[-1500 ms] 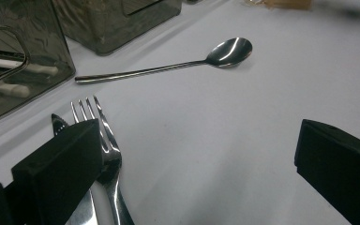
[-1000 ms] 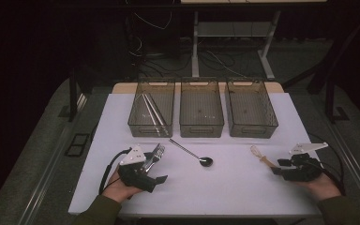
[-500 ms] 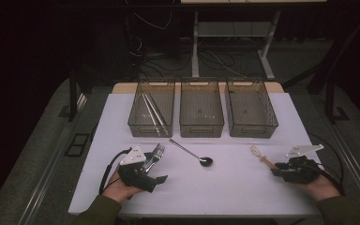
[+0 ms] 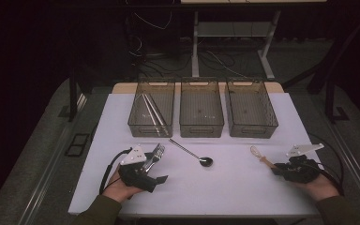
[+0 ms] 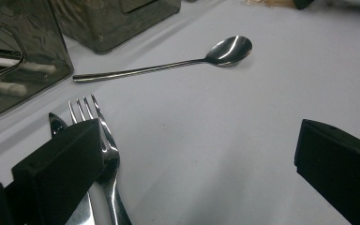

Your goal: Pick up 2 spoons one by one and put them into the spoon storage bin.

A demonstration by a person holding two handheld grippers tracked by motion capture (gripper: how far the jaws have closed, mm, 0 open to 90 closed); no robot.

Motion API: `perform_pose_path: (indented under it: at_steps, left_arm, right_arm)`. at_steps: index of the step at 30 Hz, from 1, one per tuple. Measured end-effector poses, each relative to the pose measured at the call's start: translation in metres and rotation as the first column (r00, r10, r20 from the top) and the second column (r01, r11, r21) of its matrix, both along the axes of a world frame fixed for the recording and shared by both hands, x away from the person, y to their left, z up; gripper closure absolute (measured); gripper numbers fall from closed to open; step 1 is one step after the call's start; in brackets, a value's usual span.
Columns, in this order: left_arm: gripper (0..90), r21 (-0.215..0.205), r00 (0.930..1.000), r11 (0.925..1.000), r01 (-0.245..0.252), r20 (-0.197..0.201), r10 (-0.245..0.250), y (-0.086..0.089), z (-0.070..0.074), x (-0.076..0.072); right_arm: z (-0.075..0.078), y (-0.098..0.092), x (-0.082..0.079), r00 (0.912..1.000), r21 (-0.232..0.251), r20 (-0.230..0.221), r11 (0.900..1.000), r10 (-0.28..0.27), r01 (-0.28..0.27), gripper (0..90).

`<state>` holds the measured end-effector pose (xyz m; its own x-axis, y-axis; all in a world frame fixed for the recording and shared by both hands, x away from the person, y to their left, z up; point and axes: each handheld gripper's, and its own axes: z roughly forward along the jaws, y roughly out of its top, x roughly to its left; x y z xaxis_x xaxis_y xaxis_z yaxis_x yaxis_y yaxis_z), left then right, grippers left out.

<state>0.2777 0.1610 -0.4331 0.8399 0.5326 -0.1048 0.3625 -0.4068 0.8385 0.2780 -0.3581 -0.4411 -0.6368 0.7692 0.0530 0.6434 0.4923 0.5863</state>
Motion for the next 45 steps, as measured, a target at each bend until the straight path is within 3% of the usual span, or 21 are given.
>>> perform_pose_path:
  at_steps: [9, 31, 45]
  left_arm:
    - [0.0, -0.001, 1.0, 1.0, 0.001, 0.0, -0.001, 0.0, 0.0, 0.0]
    - [0.2, 0.003, 1.0, 1.0, 0.002, -0.002, -0.002, -0.001, 0.0, 0.0]
    - [0.0, -0.005, 1.0, 1.0, -0.004, -0.007, 0.004, -0.001, -0.001, 0.001]
  right_arm:
    - [0.002, -0.001, 0.002, 1.0, 0.002, 0.008, 1.0, -0.001, 0.001, 73.5]
    - [0.022, 0.004, 0.004, 0.9975, 0.151, 0.07, 0.988, 0.004, -0.015, 73.4]
    - [0.034, 0.016, 0.012, 0.9947, 0.175, 0.102, 0.984, 0.011, -0.029, 73.4]
